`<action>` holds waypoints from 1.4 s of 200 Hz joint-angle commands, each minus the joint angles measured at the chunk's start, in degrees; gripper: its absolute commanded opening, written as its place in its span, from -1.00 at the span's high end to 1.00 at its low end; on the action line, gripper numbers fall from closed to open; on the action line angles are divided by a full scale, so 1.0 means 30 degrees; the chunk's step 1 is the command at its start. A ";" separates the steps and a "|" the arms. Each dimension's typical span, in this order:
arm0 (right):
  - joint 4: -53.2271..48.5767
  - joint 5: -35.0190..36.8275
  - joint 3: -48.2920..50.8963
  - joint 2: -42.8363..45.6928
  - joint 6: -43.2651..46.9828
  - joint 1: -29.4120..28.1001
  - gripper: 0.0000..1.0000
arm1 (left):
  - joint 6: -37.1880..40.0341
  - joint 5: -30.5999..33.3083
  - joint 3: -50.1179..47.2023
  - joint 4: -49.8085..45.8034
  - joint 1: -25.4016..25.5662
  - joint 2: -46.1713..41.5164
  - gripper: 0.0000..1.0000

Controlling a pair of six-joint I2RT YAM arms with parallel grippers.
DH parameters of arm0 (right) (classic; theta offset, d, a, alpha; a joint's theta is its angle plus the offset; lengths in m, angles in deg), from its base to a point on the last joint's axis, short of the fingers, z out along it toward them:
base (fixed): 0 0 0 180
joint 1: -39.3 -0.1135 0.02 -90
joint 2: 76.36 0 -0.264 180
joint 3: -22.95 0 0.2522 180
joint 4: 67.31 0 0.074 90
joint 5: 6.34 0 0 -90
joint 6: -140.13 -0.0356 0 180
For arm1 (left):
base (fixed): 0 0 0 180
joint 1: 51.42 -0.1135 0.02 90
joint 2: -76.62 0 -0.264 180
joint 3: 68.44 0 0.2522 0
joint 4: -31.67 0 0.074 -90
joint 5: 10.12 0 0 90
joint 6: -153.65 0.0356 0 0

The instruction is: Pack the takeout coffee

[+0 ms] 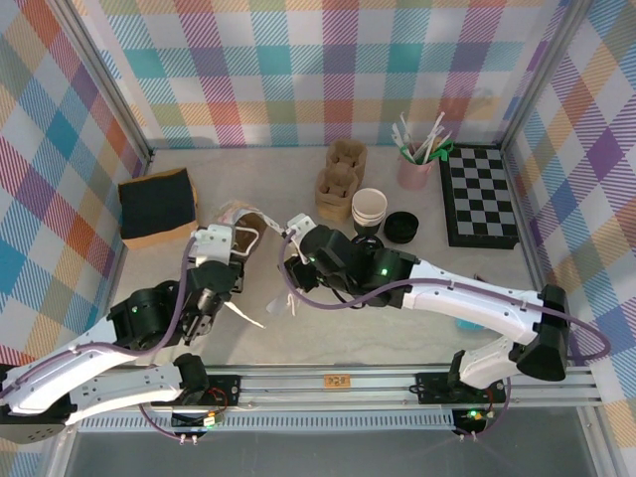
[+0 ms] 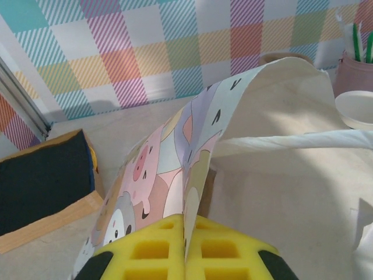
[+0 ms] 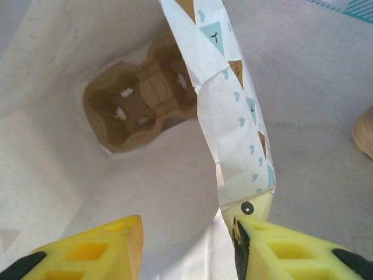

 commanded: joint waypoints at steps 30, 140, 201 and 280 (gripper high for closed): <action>-0.1373 0.3390 0.0001 0.1048 -0.0406 -0.1337 0.02 | -0.0102 0.0504 0.0366 0.0638 0.0220 -0.0360 1.00; -0.3197 0.4114 -0.1715 0.3298 0.0146 -0.1959 -0.20 | -0.1559 -0.2888 0.2570 -0.1235 -0.2866 0.2371 1.00; -0.4746 0.3199 -0.3109 0.2759 -0.0130 -0.1000 -0.24 | -0.3314 -1.1798 0.8340 -0.5183 -1.0117 0.8955 1.00; -0.5000 0.3088 -0.2248 0.3251 -0.0545 -0.0639 -0.24 | -0.5797 -1.8602 1.0455 -0.5212 -1.4167 1.0623 1.00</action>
